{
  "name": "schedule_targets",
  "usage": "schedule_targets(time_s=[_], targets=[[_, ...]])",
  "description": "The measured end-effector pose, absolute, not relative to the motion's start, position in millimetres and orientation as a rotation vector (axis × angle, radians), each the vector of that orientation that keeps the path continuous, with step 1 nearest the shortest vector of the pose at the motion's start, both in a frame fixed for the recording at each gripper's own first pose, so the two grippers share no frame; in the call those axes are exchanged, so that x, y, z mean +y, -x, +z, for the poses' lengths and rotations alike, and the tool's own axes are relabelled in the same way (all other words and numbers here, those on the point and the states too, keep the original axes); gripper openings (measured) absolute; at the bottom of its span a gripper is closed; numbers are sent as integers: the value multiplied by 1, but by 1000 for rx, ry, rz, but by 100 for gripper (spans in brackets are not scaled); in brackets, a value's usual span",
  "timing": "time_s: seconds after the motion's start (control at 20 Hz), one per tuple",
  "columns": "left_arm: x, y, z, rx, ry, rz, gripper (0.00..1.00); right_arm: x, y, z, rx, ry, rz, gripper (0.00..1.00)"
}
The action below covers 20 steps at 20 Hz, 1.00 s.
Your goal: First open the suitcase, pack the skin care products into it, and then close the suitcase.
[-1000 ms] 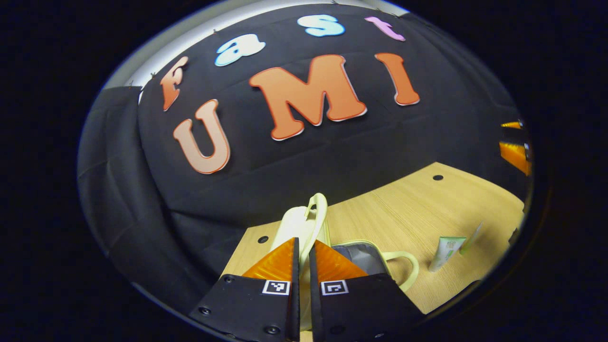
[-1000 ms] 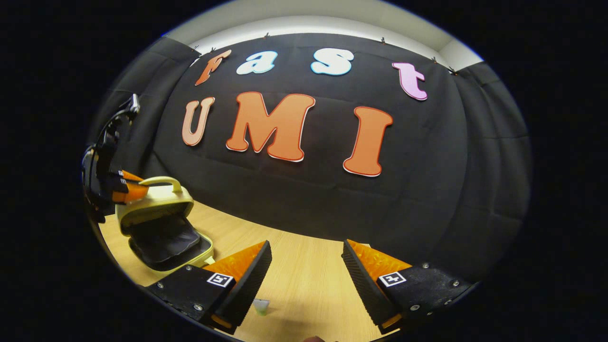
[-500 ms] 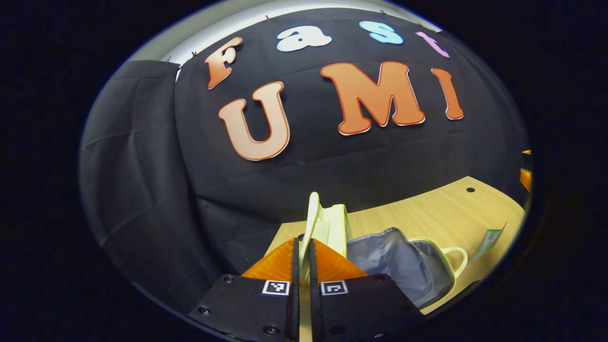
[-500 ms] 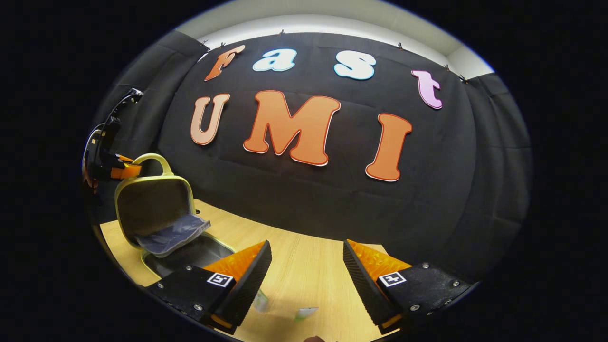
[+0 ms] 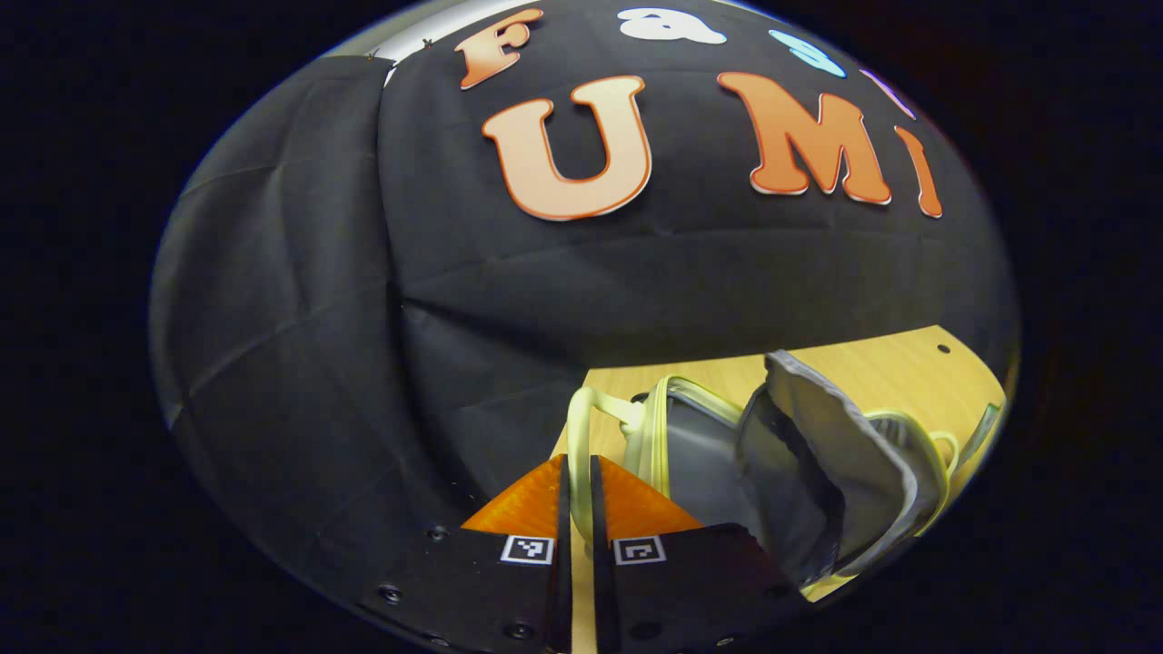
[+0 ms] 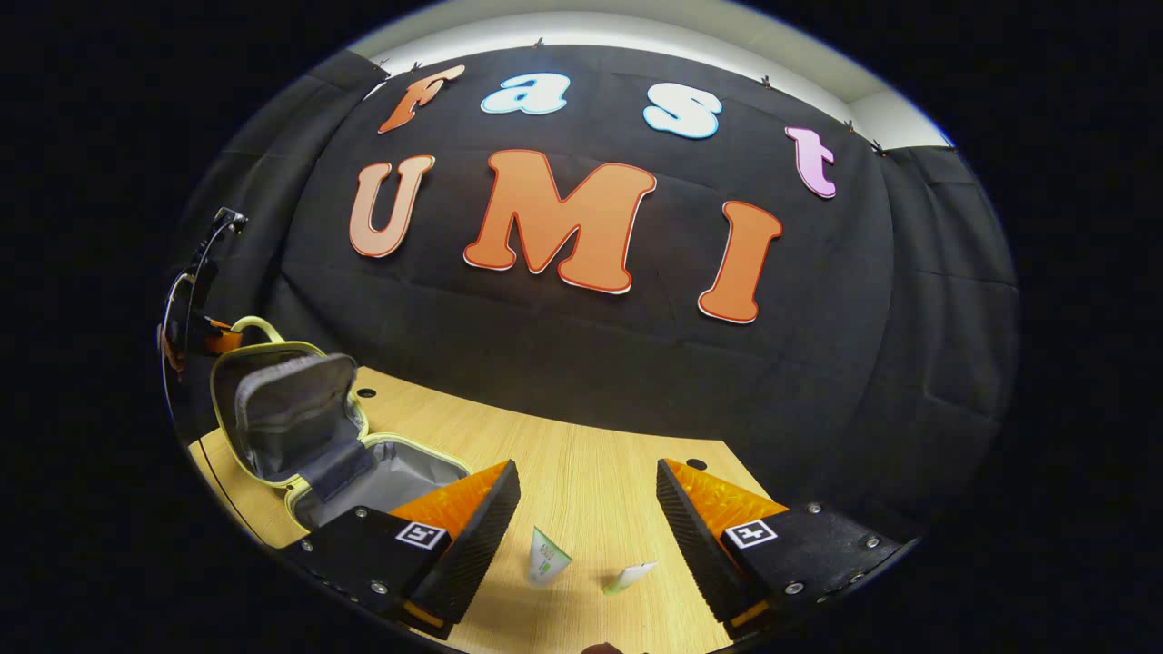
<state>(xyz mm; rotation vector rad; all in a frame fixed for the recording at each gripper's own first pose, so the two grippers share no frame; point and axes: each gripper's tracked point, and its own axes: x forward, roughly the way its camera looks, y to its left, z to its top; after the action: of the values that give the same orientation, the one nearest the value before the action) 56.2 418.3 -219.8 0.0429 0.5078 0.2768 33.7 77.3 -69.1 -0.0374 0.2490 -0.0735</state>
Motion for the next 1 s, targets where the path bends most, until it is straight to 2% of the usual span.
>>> schedule_targets(time_s=[0.2,0.3,0.45,0.55,0.75,0.8,0.9,1.0], targets=[[451,-54,-275,597,-13,310,10,95,-31,-69,287,-6,-71,96],[459,-50,-279,587,-27,348,16,94,-31,-67,286,-24,-78,96],[441,-48,-258,546,-29,333,18,85,-34,-66,281,-36,-80,96],[416,-48,-233,500,-37,320,25,75,-35,-70,279,-26,-75,96],[350,-48,-187,412,-37,278,68,50,-39,-77,276,-22,-57,96],[329,-47,-175,395,-31,260,75,44,-38,-80,276,-22,-50,96],[292,-48,-153,356,-23,231,76,32,-38,-83,271,-21,-34,96],[254,-51,-133,316,-19,200,87,20,-38,-88,270,-19,-20,96]])
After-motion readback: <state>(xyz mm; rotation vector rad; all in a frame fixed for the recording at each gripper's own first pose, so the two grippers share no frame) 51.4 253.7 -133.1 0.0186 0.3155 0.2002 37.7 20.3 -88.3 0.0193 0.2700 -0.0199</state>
